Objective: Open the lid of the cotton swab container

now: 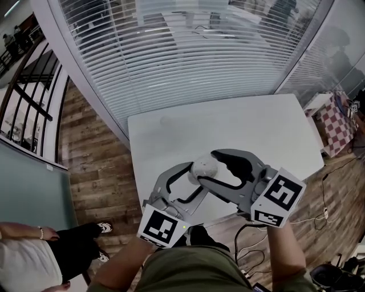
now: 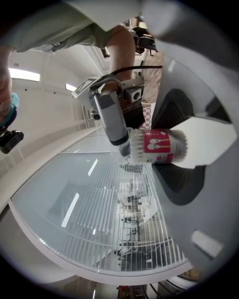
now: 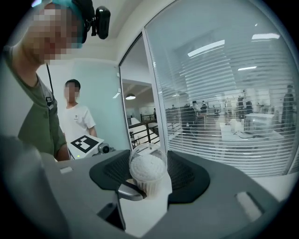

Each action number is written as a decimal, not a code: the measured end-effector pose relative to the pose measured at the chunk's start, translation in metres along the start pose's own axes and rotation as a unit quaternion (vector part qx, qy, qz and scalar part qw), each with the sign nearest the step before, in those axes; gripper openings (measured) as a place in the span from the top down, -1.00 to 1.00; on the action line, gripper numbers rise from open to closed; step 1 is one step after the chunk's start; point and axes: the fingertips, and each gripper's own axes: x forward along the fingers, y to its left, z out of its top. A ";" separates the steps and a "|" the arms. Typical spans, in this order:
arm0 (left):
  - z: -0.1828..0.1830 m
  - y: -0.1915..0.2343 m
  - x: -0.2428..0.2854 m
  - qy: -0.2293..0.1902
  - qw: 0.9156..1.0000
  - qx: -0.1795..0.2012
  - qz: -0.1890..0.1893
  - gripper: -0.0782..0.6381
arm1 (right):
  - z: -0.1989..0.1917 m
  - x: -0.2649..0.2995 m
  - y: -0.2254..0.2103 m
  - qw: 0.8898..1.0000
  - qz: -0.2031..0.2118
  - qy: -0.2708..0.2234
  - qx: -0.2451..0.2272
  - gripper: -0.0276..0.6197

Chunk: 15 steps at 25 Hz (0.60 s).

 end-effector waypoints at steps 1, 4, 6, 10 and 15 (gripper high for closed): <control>0.001 0.000 0.000 -0.001 1.000 0.000 -0.001 0.12 | 0.002 -0.002 0.000 1.000 -0.002 -0.013 0.003 0.11; 0.003 0.001 0.001 -0.002 1.000 0.002 -0.004 0.12 | 0.006 -0.006 -0.002 0.999 -0.008 -0.045 0.014 0.11; 0.005 0.001 0.001 -0.003 1.000 0.003 -0.005 0.12 | 0.009 -0.009 -0.004 0.998 -0.011 -0.066 0.020 0.11; 0.010 -0.001 0.003 -0.008 1.000 0.001 -0.006 0.12 | 0.013 -0.017 -0.005 0.994 -0.016 -0.105 0.025 0.11; 0.014 -0.001 0.003 -0.014 1.000 -0.007 -0.009 0.12 | 0.018 -0.024 -0.006 0.987 -0.021 -0.152 0.041 0.11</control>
